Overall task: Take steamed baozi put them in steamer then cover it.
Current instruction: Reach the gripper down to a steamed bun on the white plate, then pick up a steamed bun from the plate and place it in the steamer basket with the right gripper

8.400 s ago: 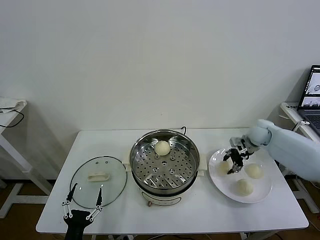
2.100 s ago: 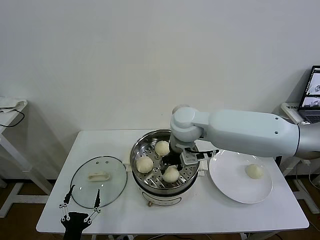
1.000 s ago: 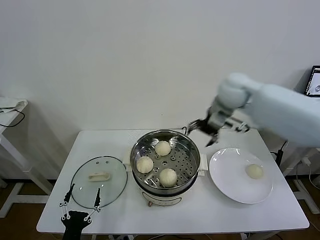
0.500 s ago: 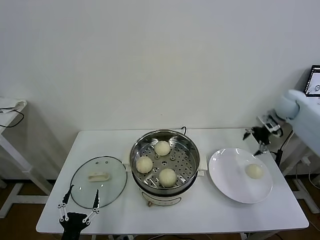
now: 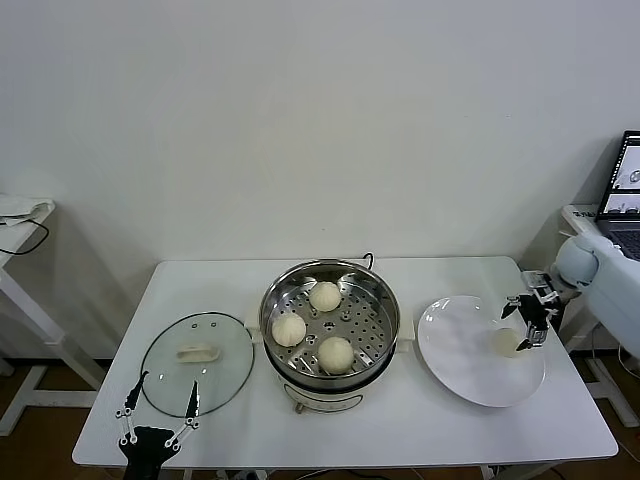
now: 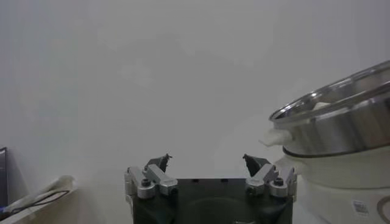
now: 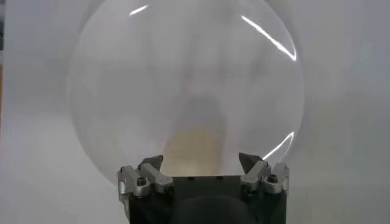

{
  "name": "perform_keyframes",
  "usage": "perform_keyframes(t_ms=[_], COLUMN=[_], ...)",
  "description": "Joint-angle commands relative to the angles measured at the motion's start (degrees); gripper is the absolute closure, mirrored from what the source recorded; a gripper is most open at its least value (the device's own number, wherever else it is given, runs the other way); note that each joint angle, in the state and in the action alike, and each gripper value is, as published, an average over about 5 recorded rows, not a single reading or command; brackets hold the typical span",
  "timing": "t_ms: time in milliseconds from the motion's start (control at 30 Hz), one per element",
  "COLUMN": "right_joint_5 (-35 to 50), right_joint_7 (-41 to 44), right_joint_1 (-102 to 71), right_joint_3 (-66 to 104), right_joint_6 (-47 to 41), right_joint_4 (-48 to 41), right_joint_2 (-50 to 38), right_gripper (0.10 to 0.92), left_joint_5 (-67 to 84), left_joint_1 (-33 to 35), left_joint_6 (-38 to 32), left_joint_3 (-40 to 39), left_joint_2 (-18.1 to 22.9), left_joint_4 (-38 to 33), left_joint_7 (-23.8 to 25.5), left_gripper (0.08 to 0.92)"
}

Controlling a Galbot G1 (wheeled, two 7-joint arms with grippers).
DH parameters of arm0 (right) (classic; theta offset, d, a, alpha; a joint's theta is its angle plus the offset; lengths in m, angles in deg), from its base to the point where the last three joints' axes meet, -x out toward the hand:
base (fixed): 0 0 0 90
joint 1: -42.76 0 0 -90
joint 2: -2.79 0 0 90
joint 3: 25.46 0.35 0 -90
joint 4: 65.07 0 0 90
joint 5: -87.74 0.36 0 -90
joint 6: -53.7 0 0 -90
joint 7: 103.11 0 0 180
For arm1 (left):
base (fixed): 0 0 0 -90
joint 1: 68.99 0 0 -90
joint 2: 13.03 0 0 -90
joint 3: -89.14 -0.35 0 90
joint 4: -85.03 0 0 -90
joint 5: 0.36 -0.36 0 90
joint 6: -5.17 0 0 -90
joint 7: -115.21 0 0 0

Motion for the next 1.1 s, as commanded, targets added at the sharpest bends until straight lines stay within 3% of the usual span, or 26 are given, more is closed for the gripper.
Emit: perform_keyframes(t_ms=[33,233,500,700,933,1100], right_joint_5=[-0.4,-0.7,1.2,4.2,17.1,30.7], right_joint_7=[-2.4,-2.5,-3.0,1.3,14.7,15.1], right_joint_1=[-2.8,-2.5,-1.5,7.6,32.5,47.6], right_joint_3=[0.1,-0.4,-1.9,-7.3,-23.0,-37.7], right_joint_6=[-1.5,-1.7,-3.5,-3.6,-6.4,-10.5], right_joint_4=[-1.9,-1.5,1.5,7.9,17.5,23.9], right_joint_2=[0.5,0.2,-0.5,-2.4,-0.3,6.0], right_gripper=[0.203,0.206,0.337,0.355,0.331,0.310], left_joint_5=[0.0,0.0,0.1,0.2,0.1,0.2], left_joint_1=[0.0,-0.1,-0.4,-0.7,-1.1,-1.1], left_joint_6=[-0.1,-0.2,0.1,0.3,0.7,0.8], left_joint_3=[0.0,0.0,-0.1,-0.1,-0.7,-0.8], left_joint_2=[0.1,0.2,0.2,-0.2,-0.5,-0.6], left_joint_4=[0.0,0.2,0.0,-0.2,-0.3,-0.6], left_joint_7=[0.0,0.0,-0.1,-0.1,-0.1,-0.1], left_gripper=[0.177,0.177,0.177,0.177,0.177,0.177])
